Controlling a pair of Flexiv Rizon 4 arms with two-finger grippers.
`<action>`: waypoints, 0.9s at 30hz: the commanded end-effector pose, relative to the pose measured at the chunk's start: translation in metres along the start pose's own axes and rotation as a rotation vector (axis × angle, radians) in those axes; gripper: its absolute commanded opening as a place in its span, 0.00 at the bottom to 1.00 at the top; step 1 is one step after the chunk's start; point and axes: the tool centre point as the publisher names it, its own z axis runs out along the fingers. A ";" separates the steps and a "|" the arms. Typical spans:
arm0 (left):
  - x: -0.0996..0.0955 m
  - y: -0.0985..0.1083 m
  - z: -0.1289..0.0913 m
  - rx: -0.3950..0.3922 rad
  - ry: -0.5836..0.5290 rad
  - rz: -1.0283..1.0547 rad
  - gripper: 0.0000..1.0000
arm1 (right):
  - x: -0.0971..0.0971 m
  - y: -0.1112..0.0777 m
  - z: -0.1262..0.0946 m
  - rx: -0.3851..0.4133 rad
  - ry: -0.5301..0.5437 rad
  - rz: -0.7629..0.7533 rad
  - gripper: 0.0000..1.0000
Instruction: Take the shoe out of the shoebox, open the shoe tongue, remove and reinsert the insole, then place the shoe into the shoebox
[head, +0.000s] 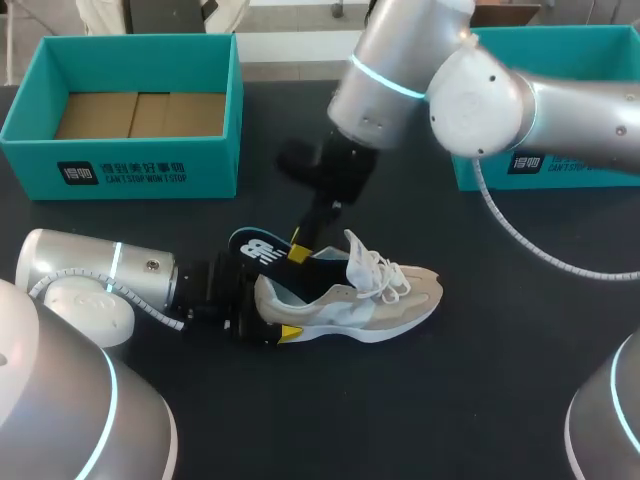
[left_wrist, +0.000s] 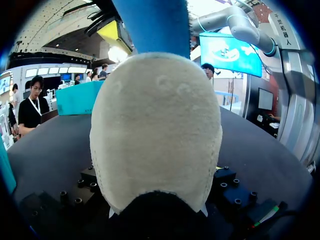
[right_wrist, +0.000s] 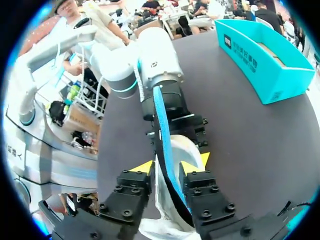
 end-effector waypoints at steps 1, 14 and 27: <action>0.000 0.004 0.003 -0.001 0.000 0.000 0.00 | -0.006 -0.001 0.001 -0.087 0.126 -0.014 0.50; 0.000 0.004 0.003 -0.001 0.000 0.000 0.00 | -0.002 0.013 0.015 -0.181 0.182 -0.030 0.43; 0.000 0.004 0.003 -0.001 0.000 0.000 0.00 | 0.000 0.027 0.037 -0.232 0.142 -0.020 0.43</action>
